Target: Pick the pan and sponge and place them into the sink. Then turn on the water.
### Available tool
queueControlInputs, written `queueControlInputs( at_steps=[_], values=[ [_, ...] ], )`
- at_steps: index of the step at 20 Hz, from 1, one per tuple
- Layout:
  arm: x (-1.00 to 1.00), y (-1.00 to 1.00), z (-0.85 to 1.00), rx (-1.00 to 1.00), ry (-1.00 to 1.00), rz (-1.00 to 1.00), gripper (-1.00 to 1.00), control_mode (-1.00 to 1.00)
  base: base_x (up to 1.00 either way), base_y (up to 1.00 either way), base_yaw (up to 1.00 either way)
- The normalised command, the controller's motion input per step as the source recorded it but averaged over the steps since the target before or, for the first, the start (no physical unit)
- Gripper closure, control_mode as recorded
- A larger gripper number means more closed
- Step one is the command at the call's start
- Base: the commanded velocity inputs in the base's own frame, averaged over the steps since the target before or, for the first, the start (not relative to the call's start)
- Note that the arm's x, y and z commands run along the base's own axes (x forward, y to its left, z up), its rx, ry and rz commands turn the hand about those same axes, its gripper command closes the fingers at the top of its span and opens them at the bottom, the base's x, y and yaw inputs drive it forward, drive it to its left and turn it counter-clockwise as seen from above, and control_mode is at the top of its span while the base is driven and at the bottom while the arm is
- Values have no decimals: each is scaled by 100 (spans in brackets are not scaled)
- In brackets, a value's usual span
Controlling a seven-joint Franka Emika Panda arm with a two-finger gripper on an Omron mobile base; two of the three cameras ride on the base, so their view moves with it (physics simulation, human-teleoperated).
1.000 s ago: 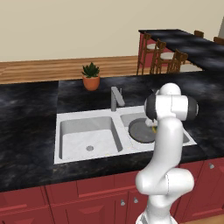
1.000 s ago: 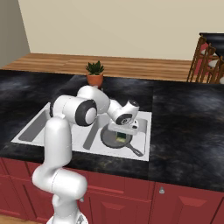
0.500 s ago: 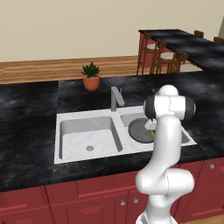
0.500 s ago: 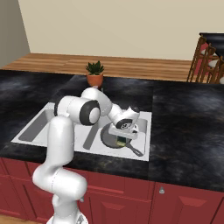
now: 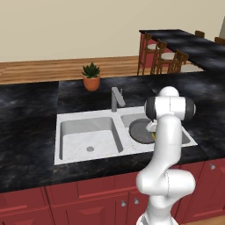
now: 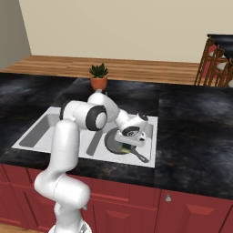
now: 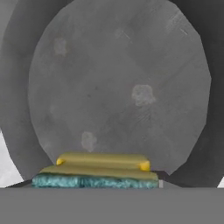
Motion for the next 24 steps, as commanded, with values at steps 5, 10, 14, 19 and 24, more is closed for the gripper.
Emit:
queueControlInputs(
  at_steps=[5, 10, 14, 19, 24],
  values=[
    [10, -1, -21, 3, -2, 0, -100, -100, 0, 0, 0],
    [0, 1, 0, 2, 0, -3, -100, -100, 0, 0, 0],
    [0, 10, 4, 1, 1, -5, -100, -100, 0, 0, 0],
    [0, 6, 5, 0, 0, -4, -100, -100, 0, 0, 0],
    [-5, -1, 10, 0, -5, -4, -100, -100, 0, 0, 0]
  ],
)
